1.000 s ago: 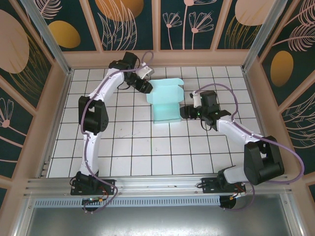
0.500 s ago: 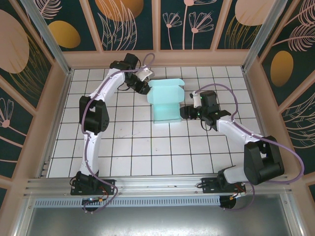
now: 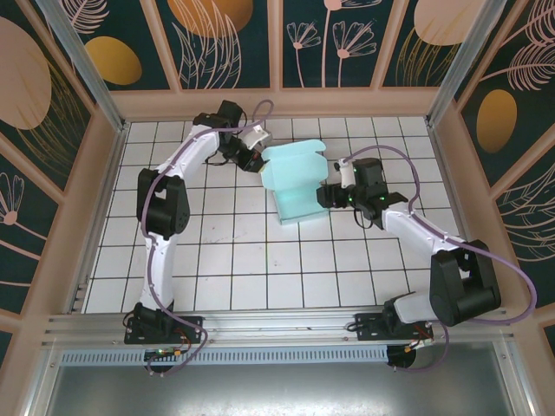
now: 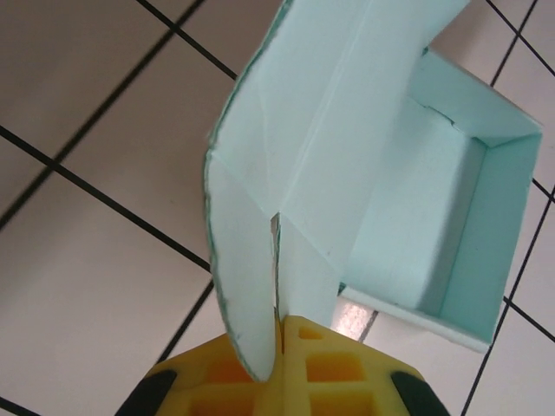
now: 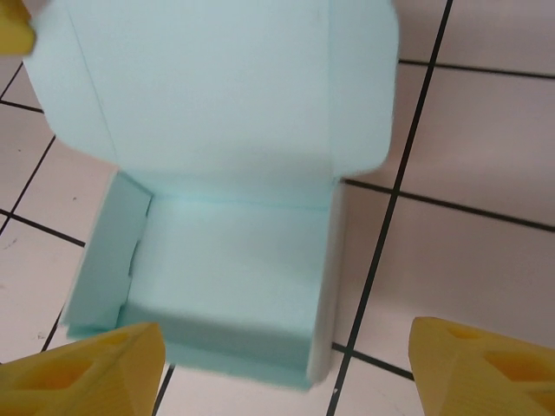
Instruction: Fold the paper box
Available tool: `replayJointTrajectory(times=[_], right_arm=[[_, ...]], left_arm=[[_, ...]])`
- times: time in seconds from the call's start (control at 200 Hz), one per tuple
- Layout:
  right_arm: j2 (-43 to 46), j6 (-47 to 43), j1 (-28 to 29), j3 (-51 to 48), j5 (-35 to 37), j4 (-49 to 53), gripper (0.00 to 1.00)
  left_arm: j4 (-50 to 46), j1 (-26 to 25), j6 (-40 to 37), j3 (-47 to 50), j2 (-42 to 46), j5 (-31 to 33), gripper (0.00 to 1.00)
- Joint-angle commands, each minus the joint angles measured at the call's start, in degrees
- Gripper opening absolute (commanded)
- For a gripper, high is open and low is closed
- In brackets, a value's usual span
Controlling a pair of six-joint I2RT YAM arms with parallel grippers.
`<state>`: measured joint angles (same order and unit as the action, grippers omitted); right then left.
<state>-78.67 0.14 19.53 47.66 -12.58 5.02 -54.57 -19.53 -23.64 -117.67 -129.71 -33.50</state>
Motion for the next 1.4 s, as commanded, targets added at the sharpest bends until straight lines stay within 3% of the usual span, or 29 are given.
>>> replayJointTrajectory(times=[0.0,0.2,0.43,0.676,0.881,0.986,1.061,1.181,1.391], right_arm=[[2.07,-3.18,-1.35,3.51,-1.33,0.55,0.75],[-0.77,-10.19,-6.40,8.01,-11.83,3.51,0.76],[-8.93,-24.89,-6.82,17.17,-25.20,15.56,0.75],[-20.46,-31.93,-6.71,29.00,-23.76,28.10,0.67],[-24.99,-33.30,-6.71,33.31,-23.55,32.24,0.27],[-25.67,-32.96,-6.58,34.08,-23.03,32.53,0.13],[-26.19,-32.91,-6.22,34.68,-22.72,32.83,0.13],[-27.00,-32.58,-5.69,35.68,-21.28,33.10,0.24],[-29.41,-32.46,-5.18,38.94,-19.69,35.45,0.22]], left_arm=[[0.01,-0.51,-2.74,4.59,4.87,-1.51,0.00],[3.79,-0.51,-3.60,14.86,11.38,-2.48,0.00],[4.11,-0.51,-4.05,16.90,12.67,-1.22,0.00],[4.23,-0.51,-4.73,17.55,13.10,-0.32,0.00],[4.29,-0.51,-4.66,17.67,12.90,-0.15,0.00],[4.23,-0.51,-4.76,17.68,12.92,-0.04,0.00],[4.24,-0.51,-4.75,17.55,12.95,-0.03,0.00],[4.26,-0.51,-4.95,17.39,13.01,-0.08,0.00],[4.22,-0.51,-5.00,17.71,13.11,0.04,0.00]])
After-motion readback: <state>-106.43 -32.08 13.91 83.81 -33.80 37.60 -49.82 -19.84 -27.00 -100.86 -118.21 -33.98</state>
